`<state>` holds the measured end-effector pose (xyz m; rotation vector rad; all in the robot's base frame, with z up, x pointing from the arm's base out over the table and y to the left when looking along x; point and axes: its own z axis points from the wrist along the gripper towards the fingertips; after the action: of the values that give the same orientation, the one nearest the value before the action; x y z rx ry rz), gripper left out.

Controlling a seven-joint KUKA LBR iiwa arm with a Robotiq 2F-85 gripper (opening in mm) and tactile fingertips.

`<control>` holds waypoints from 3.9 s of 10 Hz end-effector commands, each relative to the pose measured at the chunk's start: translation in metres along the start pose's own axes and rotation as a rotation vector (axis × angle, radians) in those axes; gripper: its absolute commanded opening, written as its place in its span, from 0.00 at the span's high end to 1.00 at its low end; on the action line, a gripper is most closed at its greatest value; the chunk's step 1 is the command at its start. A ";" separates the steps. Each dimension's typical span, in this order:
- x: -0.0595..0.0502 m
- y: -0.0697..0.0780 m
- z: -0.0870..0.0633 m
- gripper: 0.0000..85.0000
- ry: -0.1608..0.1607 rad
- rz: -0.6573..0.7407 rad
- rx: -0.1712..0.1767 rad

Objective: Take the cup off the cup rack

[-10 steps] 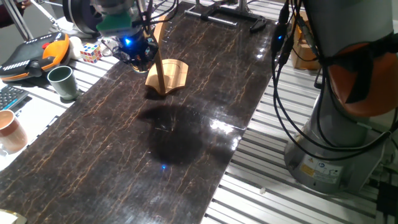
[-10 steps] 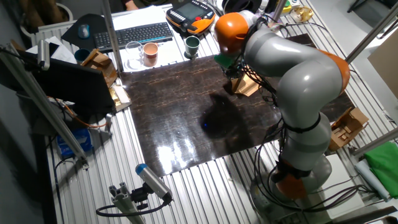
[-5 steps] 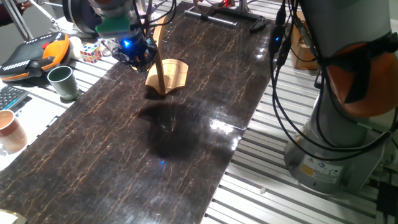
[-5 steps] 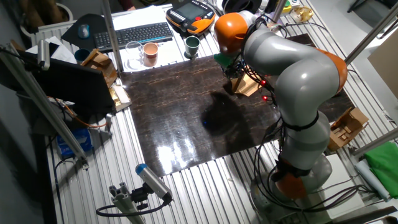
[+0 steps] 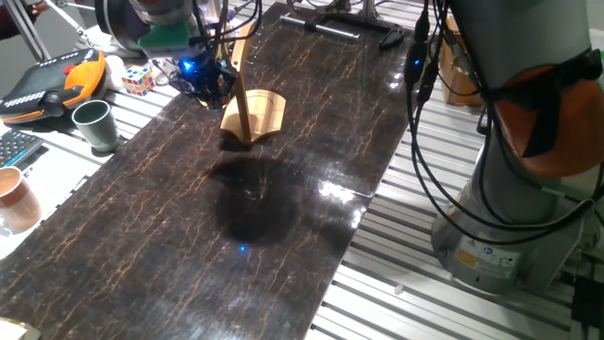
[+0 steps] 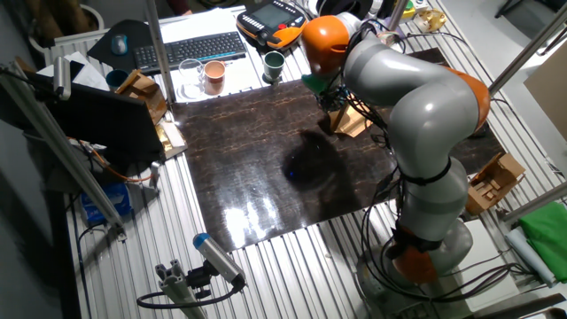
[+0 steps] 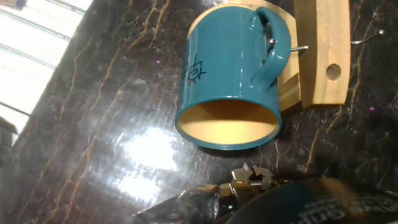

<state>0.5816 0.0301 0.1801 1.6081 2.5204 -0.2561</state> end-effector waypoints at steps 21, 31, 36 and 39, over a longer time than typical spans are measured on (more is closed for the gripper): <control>0.025 0.037 -0.016 0.99 -0.086 -0.032 -0.029; -0.006 0.055 -0.009 0.56 -0.186 0.070 -0.040; -0.017 0.053 -0.009 0.52 -0.215 0.120 -0.038; -0.025 0.049 -0.010 0.53 -0.213 0.195 -0.045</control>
<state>0.6360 0.0296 0.1915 1.6949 2.1803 -0.3276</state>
